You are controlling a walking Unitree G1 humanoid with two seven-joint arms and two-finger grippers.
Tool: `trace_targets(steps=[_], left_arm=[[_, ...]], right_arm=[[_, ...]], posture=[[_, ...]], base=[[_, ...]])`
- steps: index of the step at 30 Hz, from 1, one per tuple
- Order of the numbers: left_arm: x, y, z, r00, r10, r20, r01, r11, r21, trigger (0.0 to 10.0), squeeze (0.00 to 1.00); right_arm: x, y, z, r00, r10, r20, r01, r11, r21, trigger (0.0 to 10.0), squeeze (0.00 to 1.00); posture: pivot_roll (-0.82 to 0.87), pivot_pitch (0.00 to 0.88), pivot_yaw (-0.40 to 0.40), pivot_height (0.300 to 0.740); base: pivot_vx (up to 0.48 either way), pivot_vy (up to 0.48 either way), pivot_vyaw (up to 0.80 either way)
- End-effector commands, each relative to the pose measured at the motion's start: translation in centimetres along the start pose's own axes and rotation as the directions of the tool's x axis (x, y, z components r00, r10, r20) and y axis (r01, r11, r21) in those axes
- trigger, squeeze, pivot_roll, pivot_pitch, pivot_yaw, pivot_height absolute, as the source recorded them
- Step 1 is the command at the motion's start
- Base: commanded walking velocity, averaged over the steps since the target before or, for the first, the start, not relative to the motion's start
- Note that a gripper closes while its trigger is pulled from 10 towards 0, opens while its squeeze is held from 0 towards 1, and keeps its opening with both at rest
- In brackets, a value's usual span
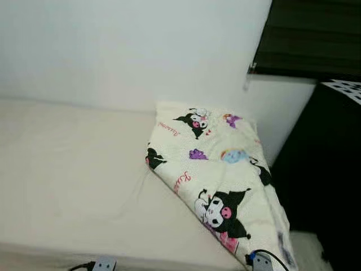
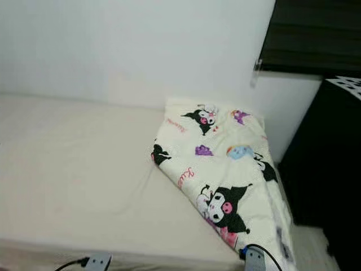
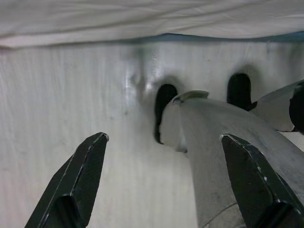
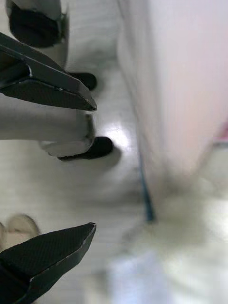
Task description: Clean up the room
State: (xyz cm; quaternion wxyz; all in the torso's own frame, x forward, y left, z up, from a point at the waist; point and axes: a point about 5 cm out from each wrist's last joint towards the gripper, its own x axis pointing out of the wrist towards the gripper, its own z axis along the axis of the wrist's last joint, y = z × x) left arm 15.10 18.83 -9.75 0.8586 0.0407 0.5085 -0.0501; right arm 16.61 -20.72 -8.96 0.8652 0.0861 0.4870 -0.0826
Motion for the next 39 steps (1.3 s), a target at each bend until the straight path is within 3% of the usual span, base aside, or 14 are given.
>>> trace_targets(steps=[1, 10, 15, 18, 25, 30, 39], left_arm=[[0.0, -0.3, -0.3, 1.0, -0.008, -0.015, 0.008, 1.0, -0.001, 10.0, 0.0], [0.0, -0.3, -0.4, 1.0, 0.006, -0.02, -0.006, 1.0, 0.004, 10.0, 0.0], [0.0, -0.4, -0.5, 1.0, 0.0, -0.02, 0.0, 1.0, 0.011, 10.0, 0.0], [0.1, -1.0, -0.5, 0.999, -0.03, -0.025, 0.03, 0.999, 0.018, 10.0, 0.0], [0.1, -1.0, -0.4, 1.0, -0.015, -0.018, 0.015, 1.0, 0.01, 10.0, 0.0], [0.1, -0.9, -0.6, 1.0, -0.011, -0.018, 0.011, 1.0, 0.008, 10.0, 0.0], [0.0, -0.7, -0.6, 1.0, 0.004, -0.013, -0.003, 1.0, 0.009, 10.0, 0.0]], right_arm=[[0.1, -0.2, 1.4, 0.999, -0.009, 0.044, 0.01, 0.999, -0.038, 10.0, 0.0], [0.2, 0.2, 3.7, 0.993, -0.006, 0.115, 0.007, 1.0, -0.007, 10.0, 0.0], [0.2, 0.4, 7.1, 0.975, -0.036, 0.218, 0.033, 0.999, 0.021, 10.0, 0.0], [-0.3, 0.3, 10.9, 0.943, -0.062, 0.326, 0.043, 0.997, 0.067, 10.0, 0.0], [-1.0, -0.2, 14.2, 0.9, -0.105, 0.423, 0.059, 0.991, 0.119, 10.0, 0.0], [-2.0, 0.4, 17.8, 0.855, -0.03, 0.518, -0.079, 0.979, 0.187, 10.0, 0.0], [-2.7, 2.1, 20.0, 0.818, 0.082, 0.569, -0.19, 0.973, 0.133, 10.0, 0.0]], posture=[[0.03, 0.0, -0.071, 0.74], [0.03, 0.0, -0.068, 0.74], [0.02, 0.0, -0.067, 0.74], [0.02, 0.0, -0.069, 0.74], [0.02, 0.0, -0.071, 0.74], [0.01, 0.0, -0.073, 0.74], [0.01, 0.0, -0.077, 0.71]], base=[[0.0, -0.439, 0.8], [0.0, -0.068, 0.62], [0.0, 0.0, 0.0], [0.0, -0.32, 0.0], [0.0, -0.477, 0.0], [0.0, 0.0, 0.0], [0.0, 0.0, 0.0]])
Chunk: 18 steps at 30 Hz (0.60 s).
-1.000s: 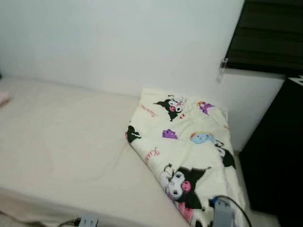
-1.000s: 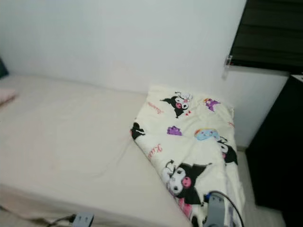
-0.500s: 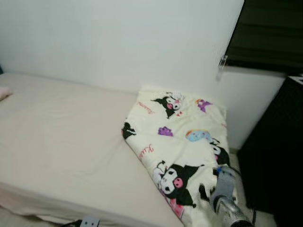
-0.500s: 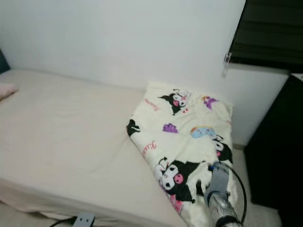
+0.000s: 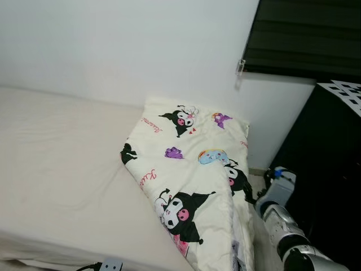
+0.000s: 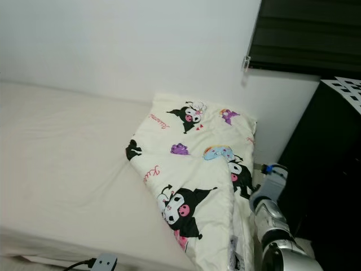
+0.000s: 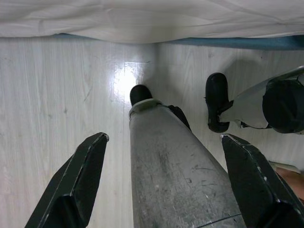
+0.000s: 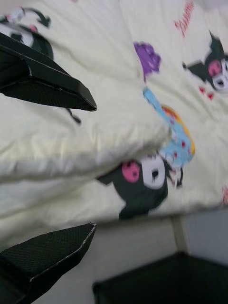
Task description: Clean up the room
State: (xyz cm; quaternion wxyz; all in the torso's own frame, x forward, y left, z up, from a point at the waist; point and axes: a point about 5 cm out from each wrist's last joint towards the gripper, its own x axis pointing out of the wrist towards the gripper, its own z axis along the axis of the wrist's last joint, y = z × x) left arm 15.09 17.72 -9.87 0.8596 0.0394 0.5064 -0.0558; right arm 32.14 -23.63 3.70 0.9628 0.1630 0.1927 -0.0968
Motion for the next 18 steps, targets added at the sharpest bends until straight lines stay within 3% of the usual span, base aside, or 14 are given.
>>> trace_targets(steps=[1, 5, 8, 13, 14, 17, 18], left_arm=[[-0.2, 0.6, -0.5, 0.999, 0.032, -0.009, -0.032, 0.999, -0.001, 10.0, 0.0], [-0.2, 1.7, 0.3, 0.995, 0.096, 0.03, -0.095, 0.995, -0.006, 10.0, 0.0], [-0.4, 3.7, 2.5, 0.975, 0.191, 0.116, -0.184, 0.981, -0.067, 10.0, 0.0], [-0.6, 5.0, 5.1, 0.949, 0.229, 0.217, -0.203, 0.97, -0.137, 10.0, 0.0], [-1.0, 6.1, 6.9, 0.923, 0.26, 0.285, -0.206, 0.956, -0.207, 10.0, 0.0], [-1.4, 7.1, 8.5, 0.893, 0.288, 0.345, -0.2, 0.942, -0.268, 10.0, 0.0], [-2.2, 8.6, 10.7, 0.848, 0.324, 0.42, -0.179, 0.92, -0.35, 10.0, 0.0]], right_arm=[[0.1, 0.7, 0.0, 0.999, 0.04, -0.008, -0.04, 0.999, 0.014, 10.0, 0.0], [0.2, 1.1, 0.1, 0.997, 0.075, -0.004, -0.075, 0.997, 0.014, 10.0, 0.0], [0.2, 0.9, 0.4, 0.997, 0.073, 0.002, -0.074, 0.997, 0.018, 10.0, 0.0], [0.2, 0.2, 0.9, 0.998, 0.052, 0.023, -0.053, 0.996, 0.069, 10.0, 0.0], [0.2, -0.2, 1.2, 0.999, 0.038, 0.037, -0.041, 0.995, 0.091, 10.0, 0.0], [0.1, -0.6, 1.6, 0.998, 0.03, 0.048, -0.035, 0.994, 0.105, 10.0, 0.0], [0.1, -0.9, 2.0, 0.998, 0.03, 0.063, -0.037, 0.994, 0.107, 10.0, 0.0]], posture=[[0.01, 0.0, -0.078, 0.705], [0.01, 0.0, -0.078, 0.69], [0.01, 0.0, -0.074, 0.675], [0.01, 0.0, -0.074, 0.665], [0.01, 0.0, -0.072, 0.66], [0.02, 0.0, -0.073, 0.655], [0.02, 0.0, -0.072, 0.65]], base=[[0.0, 0.0, 0.0], [0.0, 0.0, 0.0], [0.0, 0.0, 0.0], [0.0, 0.0, 0.0], [0.0, 0.0, 0.0], [0.0, 0.0, 0.0], [0.0, 0.0, 0.0]])
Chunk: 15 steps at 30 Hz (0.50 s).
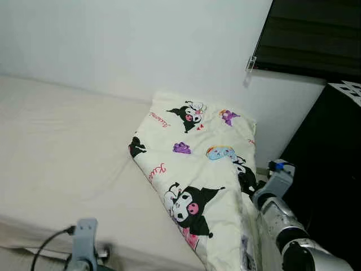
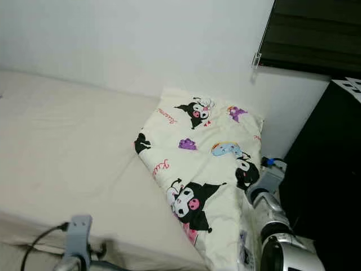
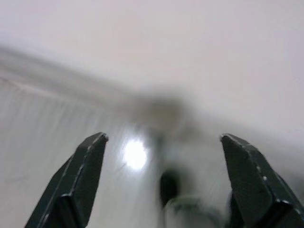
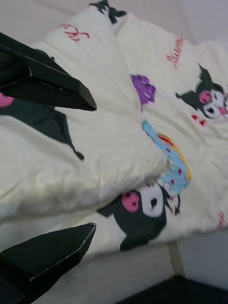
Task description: Clean up the room
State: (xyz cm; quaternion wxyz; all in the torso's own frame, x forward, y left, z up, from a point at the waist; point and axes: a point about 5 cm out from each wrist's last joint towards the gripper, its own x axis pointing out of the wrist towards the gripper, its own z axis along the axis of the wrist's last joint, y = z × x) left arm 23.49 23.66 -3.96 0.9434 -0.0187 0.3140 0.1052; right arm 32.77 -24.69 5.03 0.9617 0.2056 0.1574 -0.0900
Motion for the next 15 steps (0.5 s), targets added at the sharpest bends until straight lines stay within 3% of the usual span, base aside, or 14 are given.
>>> trace_targets(steps=[1, 3, 5, 7, 9, 15], left_arm=[[0.2, 1.2, 1.7, 0.997, 0.029, 0.073, -0.024, 0.998, -0.06, 10.0, 0.0], [0.8, 2.6, 6.3, 0.972, 0.047, 0.231, -0.012, 0.988, -0.154, 10.0, 0.0], [0.8, 2.6, 6.3, 0.972, 0.047, 0.231, -0.012, 0.988, -0.154, 10.0, 0.0], [0.9, 2.9, 9.0, 0.946, 0.035, 0.323, 0.018, 0.987, -0.16, 10.0, 0.0], [0.9, 2.8, 9.6, 0.939, 0.029, 0.343, 0.026, 0.988, -0.155, 10.0, 0.0], [0.7, 0.9, 11.7, 0.887, -0.051, 0.458, 0.114, 0.987, -0.109, 10.0, 0.0]], right_arm=[[0.0, -0.4, 0.3, 1.0, -0.008, 0.005, 0.008, 1.0, 0.022, 10.0, 0.0], [0.0, -0.8, 1.5, 0.999, -0.003, 0.04, 0.002, 1.0, 0.028, 10.0, 0.0], [0.0, -0.8, 1.5, 0.999, -0.003, 0.04, 0.002, 1.0, 0.028, 10.0, 0.0], [0.0, -1.3, 2.9, 0.995, -0.003, 0.095, -0.005, 0.997, 0.079, 10.0, 0.0], [0.0, -1.5, 3.4, 0.993, 0.002, 0.114, -0.013, 0.995, 0.096, 10.0, 0.0], [0.0, -1.4, 5.3, 0.981, 0.068, 0.181, -0.089, 0.99, 0.109, 10.0, 0.0]], posture=[[0.02, 0.0, -0.072, 0.65], [0.02, 0.0, -0.07, 0.64], [0.02, 0.0, -0.07, 0.635], [0.03, 0.0, -0.067, 0.625], [0.03, 0.0, -0.067, 0.62], [0.04, 0.018, -0.056, 0.59]], base=[[0.0, 0.0, 0.0], [0.0, 0.0, 0.0], [0.0, 0.0, 0.0], [0.0, 0.0, 0.0], [0.0, 0.0, 0.0], [0.0, 0.0, 0.0]])
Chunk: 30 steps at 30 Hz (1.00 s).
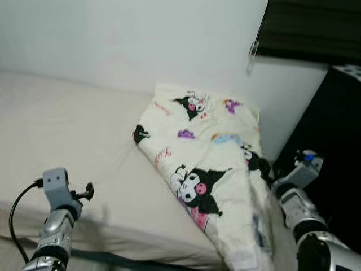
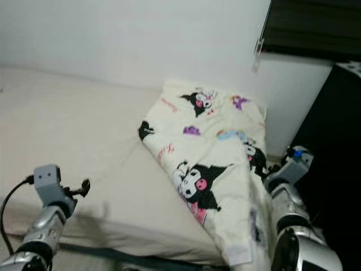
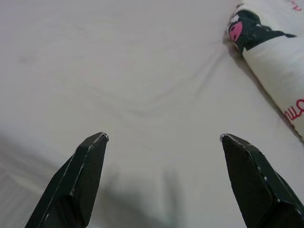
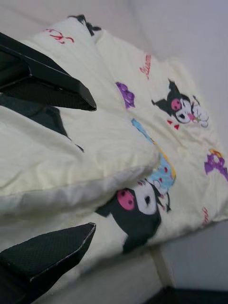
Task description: Clean up the room
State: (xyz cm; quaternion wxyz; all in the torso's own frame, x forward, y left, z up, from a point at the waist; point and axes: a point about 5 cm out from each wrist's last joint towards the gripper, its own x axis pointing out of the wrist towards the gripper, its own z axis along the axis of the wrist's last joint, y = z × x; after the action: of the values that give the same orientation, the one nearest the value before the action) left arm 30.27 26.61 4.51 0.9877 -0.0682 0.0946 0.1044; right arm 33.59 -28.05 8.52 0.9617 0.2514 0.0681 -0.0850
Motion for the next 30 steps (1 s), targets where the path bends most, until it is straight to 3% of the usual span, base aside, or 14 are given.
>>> trace_targets(steps=[1, 4, 13, 20, 24, 30], left_arm=[[0.3, -1.1, 0.6, 0.997, -0.055, 0.046, 0.055, 0.998, -0.003, 10.0, 0.0], [0.3, -1.2, 0.7, 0.997, -0.065, 0.052, 0.065, 0.998, -0.004, 10.0, 0.0], [-0.8, -1.4, -0.4, 0.983, -0.182, 0.025, 0.179, 0.98, 0.086, 10.0, 0.0], [-1.5, -1.4, -1.1, 0.975, -0.222, -0.001, 0.221, 0.967, 0.126, 10.0, 0.0], [-2.2, -1.9, -1.3, 0.956, -0.293, -0.011, 0.29, 0.938, 0.189, 10.0, 0.0], [-2.8, -1.5, -1.7, 0.95, -0.309, -0.037, 0.31, 0.927, 0.211, 10.0, 0.0]], right_arm=[[0.2, 0.2, 0.8, 0.999, 0.023, 0.022, -0.023, 1.0, 0.019, 10.0, 0.0], [0.2, 0.2, 0.9, 0.999, 0.026, 0.026, -0.026, 0.999, 0.022, 10.0, 0.0], [-0.8, -3.0, 2.8, 0.995, -0.083, 0.062, 0.082, 0.997, 0.009, 10.0, 0.0], [-1.1, -3.1, 2.0, 0.999, -0.045, 0.021, 0.046, 0.998, -0.041, 10.0, 0.0], [-1.0, -2.2, 1.8, 0.996, 0.079, 0.046, -0.079, 0.997, 0.005, 10.0, 0.0], [-0.9, -2.3, 3.4, 0.985, 0.077, 0.158, -0.098, 0.986, 0.135, 10.0, 0.0]], posture=[[0.05, 0.028, -0.054, 0.585], [0.05, 0.028, -0.054, 0.58], [0.1, 0.112, -0.01, 0.535], [0.13, 0.155, 0.013, 0.525], [0.15, 0.185, 0.029, 0.525], [0.16, 0.199, 0.042, 0.525]], base=[[0.0, 0.0, 0.0], [0.0, 0.0, 0.0], [0.0, 0.0, 0.0], [0.0, 0.0, 0.0], [0.0, 0.0, 0.0], [0.0, 0.0, 0.0]])
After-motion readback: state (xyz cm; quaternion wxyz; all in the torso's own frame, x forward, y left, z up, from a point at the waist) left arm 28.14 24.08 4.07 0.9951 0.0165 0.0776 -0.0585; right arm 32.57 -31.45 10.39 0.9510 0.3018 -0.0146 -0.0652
